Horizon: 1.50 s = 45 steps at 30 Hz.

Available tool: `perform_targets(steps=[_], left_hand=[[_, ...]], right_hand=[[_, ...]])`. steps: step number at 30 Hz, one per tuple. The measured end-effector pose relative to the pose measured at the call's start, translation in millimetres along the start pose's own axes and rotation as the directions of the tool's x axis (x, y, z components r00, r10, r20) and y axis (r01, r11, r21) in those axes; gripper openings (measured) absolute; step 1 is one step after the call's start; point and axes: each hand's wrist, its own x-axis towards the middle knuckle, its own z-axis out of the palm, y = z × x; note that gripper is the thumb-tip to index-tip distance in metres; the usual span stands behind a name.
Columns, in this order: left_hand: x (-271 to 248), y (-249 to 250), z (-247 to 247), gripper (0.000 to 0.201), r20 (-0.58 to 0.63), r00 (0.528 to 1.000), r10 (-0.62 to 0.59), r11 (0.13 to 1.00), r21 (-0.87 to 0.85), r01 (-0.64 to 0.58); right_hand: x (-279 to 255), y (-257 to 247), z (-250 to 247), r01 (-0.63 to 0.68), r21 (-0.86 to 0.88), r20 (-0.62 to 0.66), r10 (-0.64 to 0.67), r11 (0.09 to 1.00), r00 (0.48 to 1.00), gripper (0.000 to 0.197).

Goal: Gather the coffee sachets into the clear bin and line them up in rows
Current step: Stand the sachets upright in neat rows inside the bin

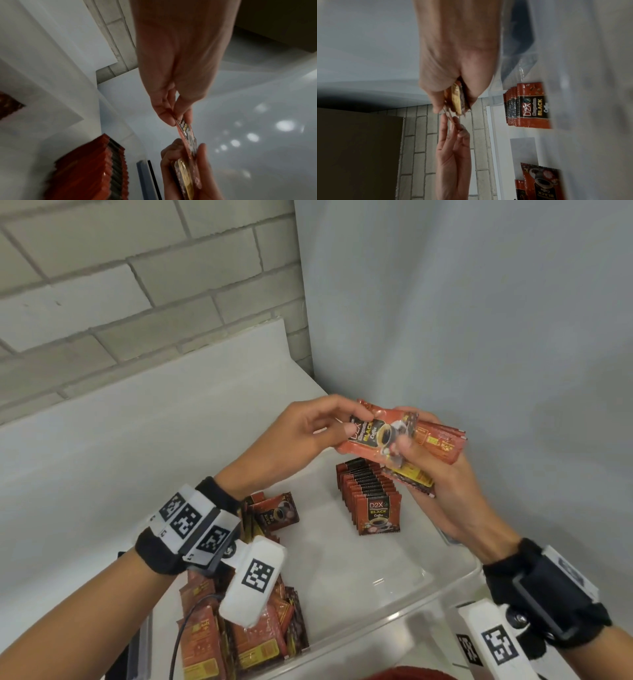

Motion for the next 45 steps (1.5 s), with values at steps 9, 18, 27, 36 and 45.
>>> perform_targets(steps=[9,18,27,36,45], left_hand=[[0.6,-12.5,0.5,0.023,0.365,0.931,0.004,0.890,0.424,-0.170],[5.3,-35.7,47.3,0.031,0.578,0.812,-0.081,0.727,0.591,-0.348],[3.7,-52.5,59.6,0.014,0.636,0.748,0.189,0.469,0.610,-0.638],[4.3,-52.6,62.5,0.017,0.623,0.742,0.248,0.361,0.651,-0.668],[1.0,-59.4,61.1,0.022,0.609,0.772,0.179,0.351,0.694,-0.629]], right_hand=[[8.5,5.2,-6.0,0.059,0.213,-0.223,-0.010,0.975,0.975,0.034],[9.4,6.4,-6.5,0.032,0.186,-0.228,0.011,0.982,0.974,0.047],[7.9,4.2,-5.5,0.024,0.187,-0.208,0.016,0.982,0.978,0.038],[7.5,3.8,-5.4,0.018,0.187,-0.204,0.021,0.982,0.979,0.038],[8.0,5.6,-11.0,0.000,0.286,-0.168,0.050,0.958,0.984,0.027]])
